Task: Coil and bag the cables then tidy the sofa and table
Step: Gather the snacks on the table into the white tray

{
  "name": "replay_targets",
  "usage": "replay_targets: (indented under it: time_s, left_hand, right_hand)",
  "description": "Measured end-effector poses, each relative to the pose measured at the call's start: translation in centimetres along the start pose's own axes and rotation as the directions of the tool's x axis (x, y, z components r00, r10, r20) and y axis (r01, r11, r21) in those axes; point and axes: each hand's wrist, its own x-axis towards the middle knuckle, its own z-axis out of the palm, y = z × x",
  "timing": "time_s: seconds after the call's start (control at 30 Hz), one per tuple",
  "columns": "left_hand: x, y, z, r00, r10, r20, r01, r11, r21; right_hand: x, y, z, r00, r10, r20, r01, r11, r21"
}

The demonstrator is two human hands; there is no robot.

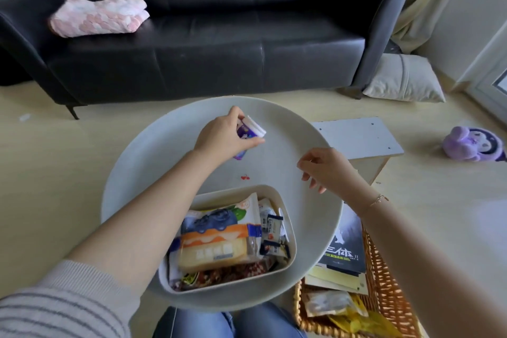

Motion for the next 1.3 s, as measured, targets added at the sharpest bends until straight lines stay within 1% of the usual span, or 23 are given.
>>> replay_targets:
  time_s: [0.03, 0.1, 0.2, 0.23, 0.27, 0.33, 0.47, 0.6, 0.67, 0.7, 0.77, 0.83, 0.97, 1.07, 1.13, 1.2, 1.23, 1.27, 1.3]
  left_hand:
    - [-0.9, 1.0, -1.0, 1.000, -0.019, -0.002, 0.019, 0.999, -0.038]
    - [-2.8, 3.3, -2.9, 0.995, -0.087, 0.044, 0.091, 0.990, -0.105]
    - [-5.6, 6.4, -4.4, 0.967, -0.185, 0.175, 0.229, 0.931, -0.284]
    - [-6.6, 7.1, -4.4, 0.955, -0.191, 0.227, 0.256, 0.918, -0.303]
    - [-7.7, 7.7, -4.2, 0.945, -0.189, 0.268, 0.265, 0.920, -0.287]
    - [-9.1, 8.3, -3.2, 0.934, -0.200, 0.297, 0.269, 0.940, -0.212]
    - [-11.7, 8.8, -0.5, 0.932, -0.271, 0.242, 0.282, 0.959, -0.012]
    - [-13.3, 8.0, 2.4, 0.982, -0.183, 0.055, 0.170, 0.968, 0.183]
    - [-13.8, 7.4, 3.4, 0.983, -0.184, -0.022, 0.182, 0.939, 0.293]
    - [-14.0, 7.1, 3.8, 0.978, -0.203, -0.042, 0.206, 0.925, 0.318]
    - [-14.3, 6.8, 4.3, 0.971, -0.232, -0.061, 0.239, 0.912, 0.335]
    - [-14.3, 6.7, 4.7, 0.973, -0.222, -0.058, 0.227, 0.906, 0.357]
    - [-14.2, 6.6, 4.6, 0.974, -0.226, -0.008, 0.215, 0.914, 0.344]
    - [-14.2, 6.7, 4.2, 0.971, -0.237, 0.024, 0.217, 0.922, 0.320]
    - [-14.5, 6.5, 3.5, 0.975, -0.223, -0.020, 0.220, 0.939, 0.265]
    - [-14.9, 5.6, 2.4, 0.972, -0.196, -0.128, 0.221, 0.950, 0.223]
    - [-15.3, 4.8, 1.9, 0.970, -0.188, -0.152, 0.220, 0.947, 0.232]
    - [-15.7, 3.9, 1.7, 0.972, -0.186, -0.145, 0.219, 0.943, 0.253]
    - [-16.5, 3.1, 1.5, 0.975, -0.196, -0.106, 0.218, 0.937, 0.274]
  right_hand:
    - [-0.3, 0.1, -0.2, 1.000, 0.005, -0.011, -0.005, 1.000, 0.016]
    - [-1.2, 0.2, -0.4, 0.999, 0.011, -0.036, -0.010, 1.000, 0.027]
    - [-2.5, 0.5, -0.9, 0.997, 0.015, -0.074, -0.012, 0.999, 0.038]
    - [-2.8, 0.6, -1.1, 0.996, 0.013, -0.084, -0.010, 0.999, 0.038]
    - [-3.4, 0.8, -1.3, 0.996, 0.007, -0.091, -0.004, 0.999, 0.036]
    - [-4.2, 1.2, -1.6, 0.995, 0.005, -0.098, -0.002, 1.000, 0.031]
    - [-5.6, 1.6, -1.6, 0.997, -0.021, -0.075, 0.024, 0.999, 0.033]
    - [-6.3, 1.3, -0.6, 0.997, -0.066, -0.027, 0.066, 0.998, -0.016]
    - [-6.4, 1.3, 0.3, 0.997, -0.079, -0.004, 0.079, 0.996, -0.029]
    - [-6.4, 1.4, 0.7, 0.997, -0.079, 0.005, 0.079, 0.996, -0.031]
    - [-6.3, 1.5, 1.7, 0.998, -0.063, 0.027, 0.064, 0.997, -0.032]
    - [-6.2, 1.7, 2.4, 0.998, -0.026, 0.056, 0.027, 1.000, -0.009]
    - [-6.2, 1.5, 3.5, 0.993, 0.048, 0.110, -0.055, 0.997, 0.062]
    - [-6.4, 1.5, 3.7, 0.986, 0.077, 0.148, -0.089, 0.993, 0.082]
    - [-6.8, 1.4, 3.7, 0.982, 0.082, 0.172, -0.104, 0.987, 0.120]
    - [-7.6, 1.2, 3.5, 0.975, 0.088, 0.205, -0.123, 0.979, 0.164]
    - [-8.0, 1.1, 3.6, 0.972, 0.082, 0.221, -0.123, 0.976, 0.179]
    - [-8.4, 1.0, 3.7, 0.971, 0.071, 0.229, -0.115, 0.977, 0.182]
    - [-9.0, 1.0, 3.9, 0.973, 0.057, 0.225, -0.097, 0.980, 0.173]
